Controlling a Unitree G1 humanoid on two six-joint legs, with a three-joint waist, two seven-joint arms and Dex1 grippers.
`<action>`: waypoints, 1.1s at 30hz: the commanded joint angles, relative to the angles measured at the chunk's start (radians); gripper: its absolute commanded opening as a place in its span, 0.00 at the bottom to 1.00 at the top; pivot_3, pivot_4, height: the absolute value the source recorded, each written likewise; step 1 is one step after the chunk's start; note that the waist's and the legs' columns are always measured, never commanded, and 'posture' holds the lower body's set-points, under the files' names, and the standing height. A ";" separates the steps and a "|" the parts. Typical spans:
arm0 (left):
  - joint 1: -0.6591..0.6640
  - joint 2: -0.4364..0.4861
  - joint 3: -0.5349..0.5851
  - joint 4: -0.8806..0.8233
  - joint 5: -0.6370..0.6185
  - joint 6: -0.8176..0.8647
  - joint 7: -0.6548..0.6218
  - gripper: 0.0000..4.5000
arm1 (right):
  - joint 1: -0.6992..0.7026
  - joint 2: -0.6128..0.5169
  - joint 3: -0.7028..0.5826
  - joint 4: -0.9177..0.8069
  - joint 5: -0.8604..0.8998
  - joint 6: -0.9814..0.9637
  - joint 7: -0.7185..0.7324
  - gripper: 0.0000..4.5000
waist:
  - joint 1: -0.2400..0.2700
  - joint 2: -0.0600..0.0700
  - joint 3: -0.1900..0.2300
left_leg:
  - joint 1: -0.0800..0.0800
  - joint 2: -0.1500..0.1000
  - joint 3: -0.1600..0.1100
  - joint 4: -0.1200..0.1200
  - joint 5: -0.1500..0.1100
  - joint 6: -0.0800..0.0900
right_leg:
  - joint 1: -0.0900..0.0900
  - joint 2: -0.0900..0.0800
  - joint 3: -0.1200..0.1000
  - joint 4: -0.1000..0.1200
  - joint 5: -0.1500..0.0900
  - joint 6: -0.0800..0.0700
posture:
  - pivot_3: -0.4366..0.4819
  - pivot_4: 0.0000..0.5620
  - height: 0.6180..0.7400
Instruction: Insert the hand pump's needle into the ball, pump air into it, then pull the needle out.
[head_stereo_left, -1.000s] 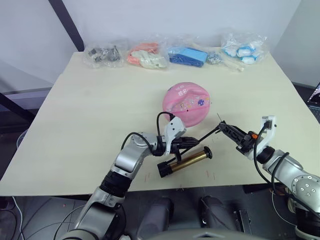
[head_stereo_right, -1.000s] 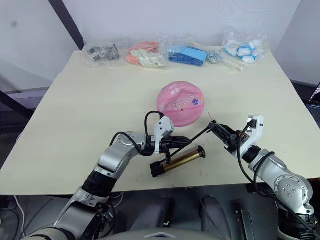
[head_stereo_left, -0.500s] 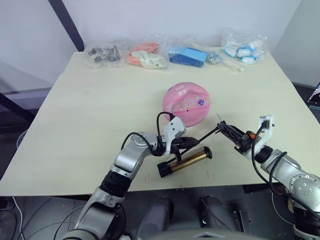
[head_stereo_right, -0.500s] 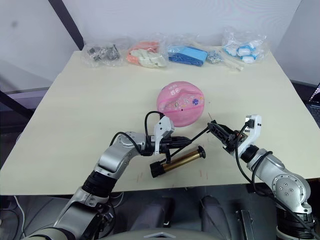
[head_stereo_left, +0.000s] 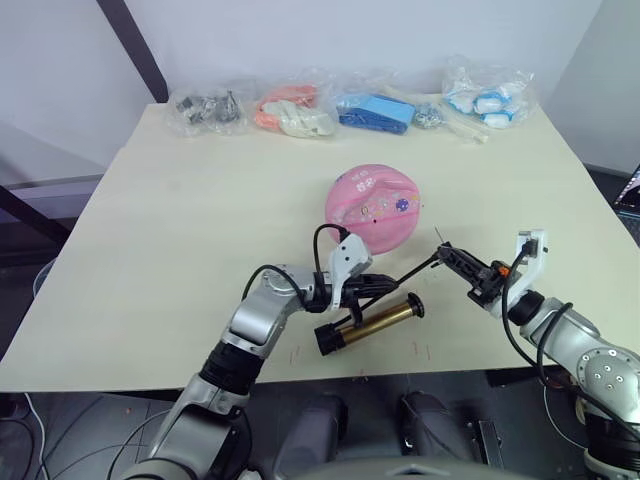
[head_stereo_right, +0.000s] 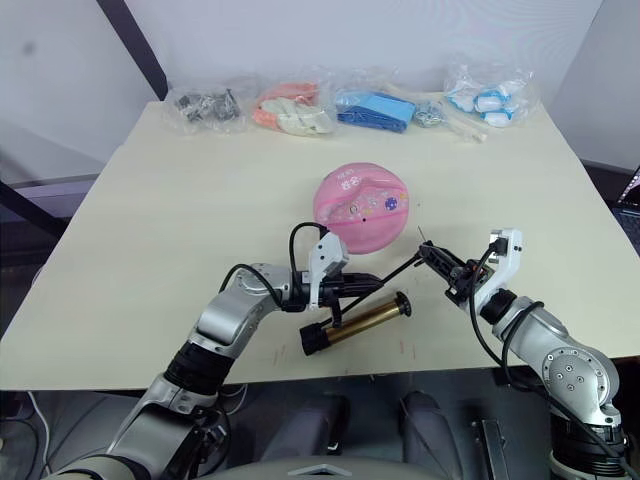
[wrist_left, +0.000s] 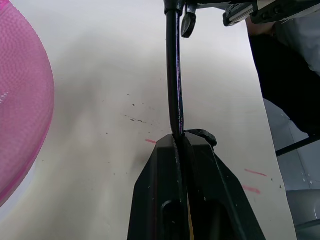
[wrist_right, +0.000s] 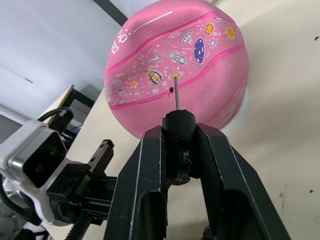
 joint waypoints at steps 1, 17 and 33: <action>-0.003 -0.013 0.016 -0.019 -0.019 -0.024 0.009 0.00 | 0.000 -0.002 -0.005 -0.042 -0.001 -0.014 0.008 0.08 | 0.000 0.000 0.000 | 0.000 0.000 0.000 0.000 0.000 0.000 | 0.000 0.000 0.000 0.000 0.000 0.000 | 0.48 0.27 1.00; -0.010 0.008 0.090 -0.062 -0.075 -0.126 -0.021 0.99 | 0.069 -0.077 -0.045 -0.126 -0.094 -0.128 0.169 0.08 | 0.000 0.000 0.000 | 0.000 0.000 0.000 0.000 0.000 0.000 | 0.000 0.000 0.000 -0.001 0.000 0.000 | 0.48 0.27 1.00; -0.124 0.196 0.235 -0.058 -0.201 -0.080 -0.151 0.99 | 0.165 -0.201 -0.014 -0.121 -0.509 -0.553 0.478 0.08 | -0.001 0.000 0.001 | 0.000 0.000 0.000 -0.001 0.000 0.000 | 0.000 0.001 -0.001 -0.001 0.000 0.001 | 0.48 0.27 1.00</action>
